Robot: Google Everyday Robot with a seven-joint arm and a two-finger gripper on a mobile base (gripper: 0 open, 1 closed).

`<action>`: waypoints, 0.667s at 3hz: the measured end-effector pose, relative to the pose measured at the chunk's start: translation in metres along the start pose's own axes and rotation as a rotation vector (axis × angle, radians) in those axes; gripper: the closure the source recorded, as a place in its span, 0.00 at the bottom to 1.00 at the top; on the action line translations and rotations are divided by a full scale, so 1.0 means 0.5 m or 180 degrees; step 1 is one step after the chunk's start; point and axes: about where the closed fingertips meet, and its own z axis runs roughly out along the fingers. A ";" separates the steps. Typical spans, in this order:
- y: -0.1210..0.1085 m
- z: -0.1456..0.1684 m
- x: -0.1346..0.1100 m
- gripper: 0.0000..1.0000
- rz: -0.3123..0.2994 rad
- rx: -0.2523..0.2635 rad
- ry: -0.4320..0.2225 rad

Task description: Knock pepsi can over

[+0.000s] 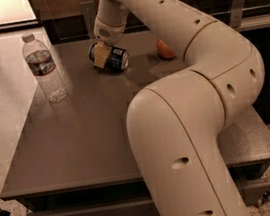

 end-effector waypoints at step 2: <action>0.001 0.006 -0.002 0.43 -0.0001 -0.0016 0.0010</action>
Offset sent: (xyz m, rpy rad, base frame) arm 0.0002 0.0002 0.0006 -0.0003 0.0017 0.0005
